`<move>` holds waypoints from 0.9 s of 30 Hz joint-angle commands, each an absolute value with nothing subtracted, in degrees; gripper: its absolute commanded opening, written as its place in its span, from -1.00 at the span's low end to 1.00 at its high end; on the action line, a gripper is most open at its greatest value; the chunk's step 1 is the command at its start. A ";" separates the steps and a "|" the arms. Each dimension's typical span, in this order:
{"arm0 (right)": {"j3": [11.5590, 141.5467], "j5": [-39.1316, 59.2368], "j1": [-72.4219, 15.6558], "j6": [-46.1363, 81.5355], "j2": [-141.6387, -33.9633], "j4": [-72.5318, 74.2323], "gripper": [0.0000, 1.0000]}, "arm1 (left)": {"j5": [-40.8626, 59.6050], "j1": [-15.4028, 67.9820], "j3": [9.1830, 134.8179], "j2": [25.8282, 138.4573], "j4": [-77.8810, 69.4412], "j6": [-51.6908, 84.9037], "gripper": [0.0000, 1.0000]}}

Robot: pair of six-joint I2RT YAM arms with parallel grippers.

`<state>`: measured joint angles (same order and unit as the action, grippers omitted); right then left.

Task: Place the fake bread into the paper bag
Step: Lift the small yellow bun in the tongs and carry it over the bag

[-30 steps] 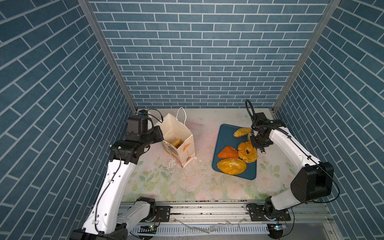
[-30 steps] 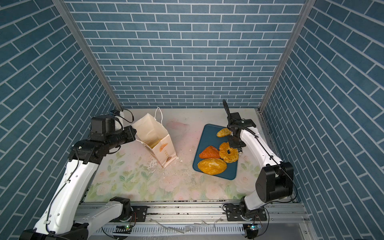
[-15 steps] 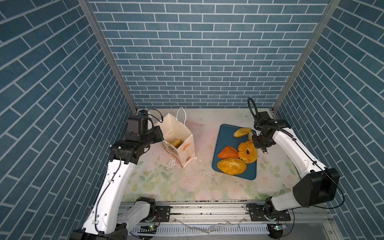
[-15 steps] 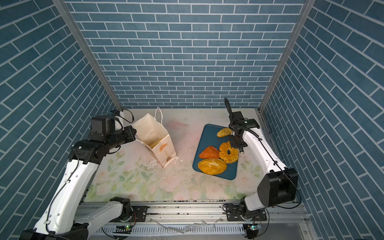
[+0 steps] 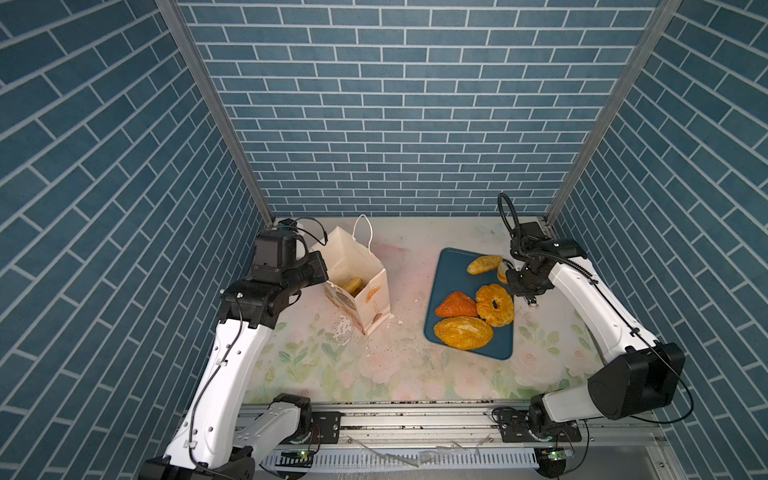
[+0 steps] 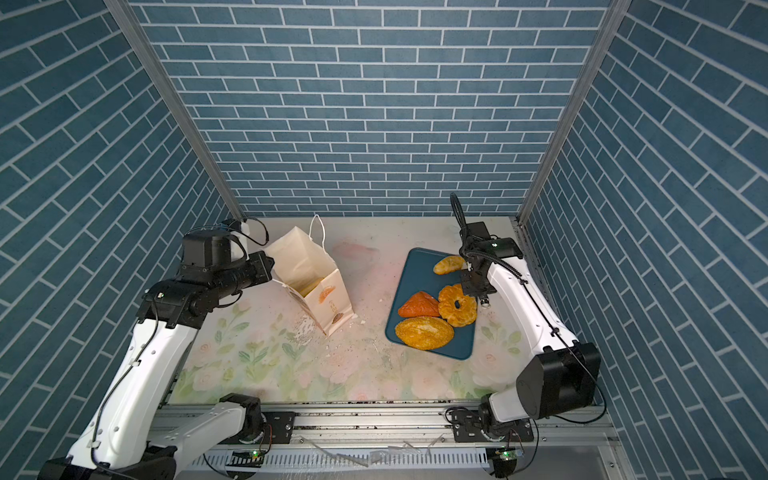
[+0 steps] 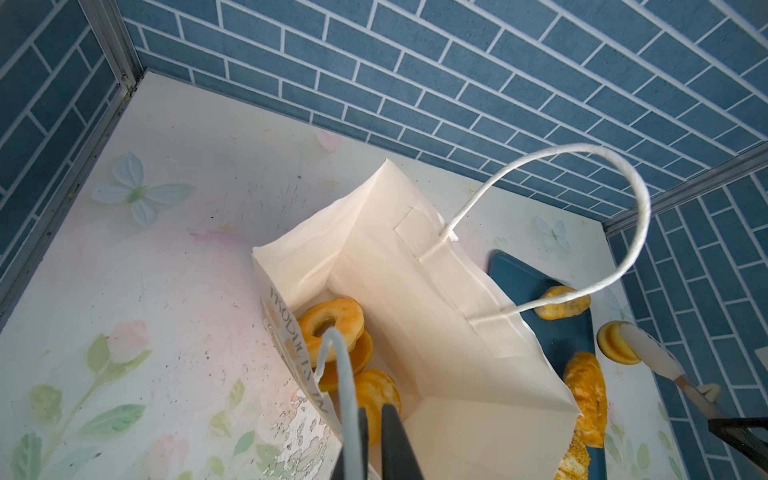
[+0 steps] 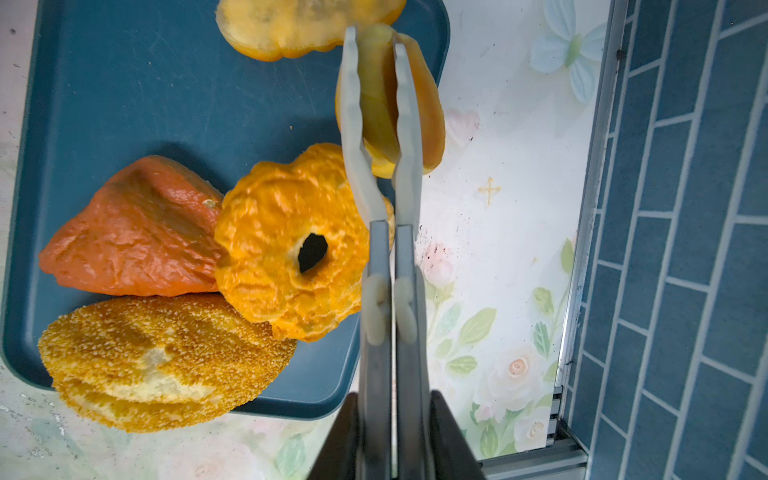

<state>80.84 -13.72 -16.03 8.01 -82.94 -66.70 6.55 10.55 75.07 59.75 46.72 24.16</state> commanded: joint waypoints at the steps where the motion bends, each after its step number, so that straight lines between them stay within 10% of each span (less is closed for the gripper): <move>1: 82.97 -14.14 -16.40 6.55 -81.52 -64.77 -0.94 | 6.68 10.94 74.49 59.15 46.05 23.92 -0.77; 27: 89.11 -11.55 -20.42 5.47 -78.56 -66.36 -0.95 | 6.77 10.98 74.72 60.16 45.78 24.02 -0.77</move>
